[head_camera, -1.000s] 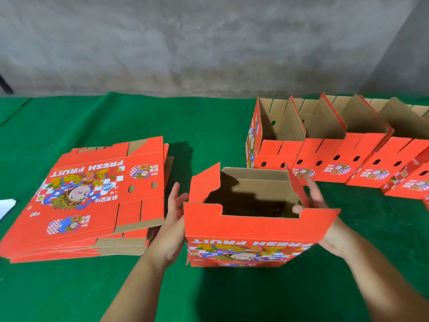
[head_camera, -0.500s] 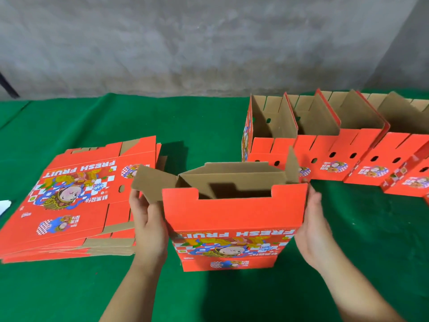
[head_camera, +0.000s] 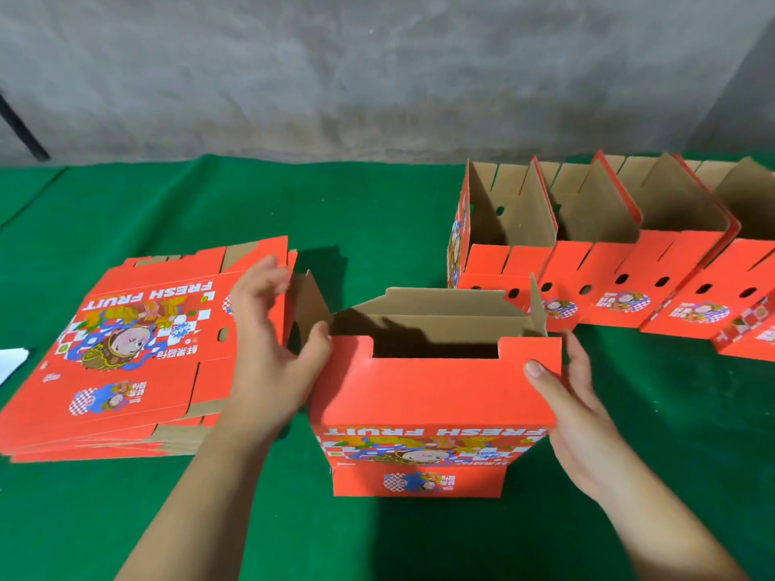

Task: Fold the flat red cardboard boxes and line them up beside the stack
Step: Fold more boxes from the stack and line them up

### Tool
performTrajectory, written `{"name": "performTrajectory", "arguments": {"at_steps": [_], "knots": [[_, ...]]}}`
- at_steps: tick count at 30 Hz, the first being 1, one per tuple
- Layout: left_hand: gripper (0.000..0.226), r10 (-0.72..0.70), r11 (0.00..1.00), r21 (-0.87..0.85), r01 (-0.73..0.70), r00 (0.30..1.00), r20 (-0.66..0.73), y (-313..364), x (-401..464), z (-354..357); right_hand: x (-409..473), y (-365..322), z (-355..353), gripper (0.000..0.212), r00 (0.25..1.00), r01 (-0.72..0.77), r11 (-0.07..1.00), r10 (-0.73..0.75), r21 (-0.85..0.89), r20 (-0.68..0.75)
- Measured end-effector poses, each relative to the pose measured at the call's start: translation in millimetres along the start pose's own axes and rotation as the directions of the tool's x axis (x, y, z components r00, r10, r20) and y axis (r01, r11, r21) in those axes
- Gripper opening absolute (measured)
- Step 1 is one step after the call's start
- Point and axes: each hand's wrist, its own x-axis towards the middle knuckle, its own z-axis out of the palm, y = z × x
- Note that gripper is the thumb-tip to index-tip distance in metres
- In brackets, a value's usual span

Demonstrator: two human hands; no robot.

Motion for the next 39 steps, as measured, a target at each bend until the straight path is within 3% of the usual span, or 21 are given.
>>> {"name": "performTrajectory", "arguments": {"at_steps": [2,3,5,8,12,16,20,22,24,27,30,33,35,36,39], "knots": [[0.024,0.256,0.941,0.164,-0.297,0.939,0.232,19,18,4,3,-5,1,0.093,0.999,-0.038,0.999,0.038,0.004,0.021],[0.018,0.271,0.895,0.244,-0.373,0.891,0.365,29,24,8,3,-6,1,0.096,0.999,-0.051,0.999,0.051,0.004,0.020],[0.030,0.126,0.792,0.461,-0.401,0.846,0.519,43,33,18,2,-9,0,0.099,0.997,-0.072,0.997,0.072,-0.010,0.014],[0.049,-0.066,0.612,0.698,-0.372,0.856,0.514,48,50,27,-2,-13,0,0.094,0.995,-0.088,0.995,0.090,-0.041,0.053],[0.057,-0.186,0.539,0.724,-0.430,0.778,0.600,46,69,37,-5,-26,-1,0.112,0.992,-0.115,0.986,0.121,-0.117,0.039],[0.067,-0.164,0.396,0.781,-0.482,0.800,0.577,47,60,44,7,-51,3,0.117,0.968,-0.250,0.940,0.247,-0.233,-0.045],[0.043,0.025,0.338,0.780,-0.526,0.834,0.551,44,45,47,21,-61,7,0.100,0.959,-0.282,0.880,0.269,-0.381,-0.087],[0.037,0.077,0.333,0.788,-0.517,0.848,0.524,39,40,47,25,-62,6,0.079,0.954,-0.300,0.875,0.276,-0.379,-0.119],[0.046,0.047,0.338,0.814,-0.472,0.873,0.486,30,35,46,30,-60,1,0.051,0.939,-0.335,0.891,0.287,-0.305,-0.192],[0.066,-0.001,0.354,0.865,-0.355,0.925,0.380,16,28,39,29,-44,-10,0.038,0.929,-0.319,0.921,0.256,-0.224,-0.269],[0.074,0.012,0.467,0.867,-0.174,0.982,0.191,1,18,25,20,-24,-13,0.028,0.948,-0.152,0.954,0.067,-0.258,-0.310],[0.109,-0.229,0.630,0.765,0.130,0.973,0.024,-12,0,8,8,-14,-11,0.024,0.938,0.031,0.950,-0.135,-0.311,-0.320],[0.135,-0.439,0.721,0.597,0.351,0.898,0.002,-14,-10,3,4,-13,-8,0.029,0.948,0.117,0.923,-0.213,-0.366,-0.235],[0.138,-0.465,0.731,0.564,0.384,0.885,0.001,-13,-15,2,2,-13,-6,0.037,0.957,0.160,0.896,-0.244,-0.414,-0.156],[0.131,-0.402,0.727,0.608,0.318,0.916,0.001,-7,-24,2,1,-16,-5,0.071,0.915,0.395,0.687,-0.355,-0.609,0.193]]}}
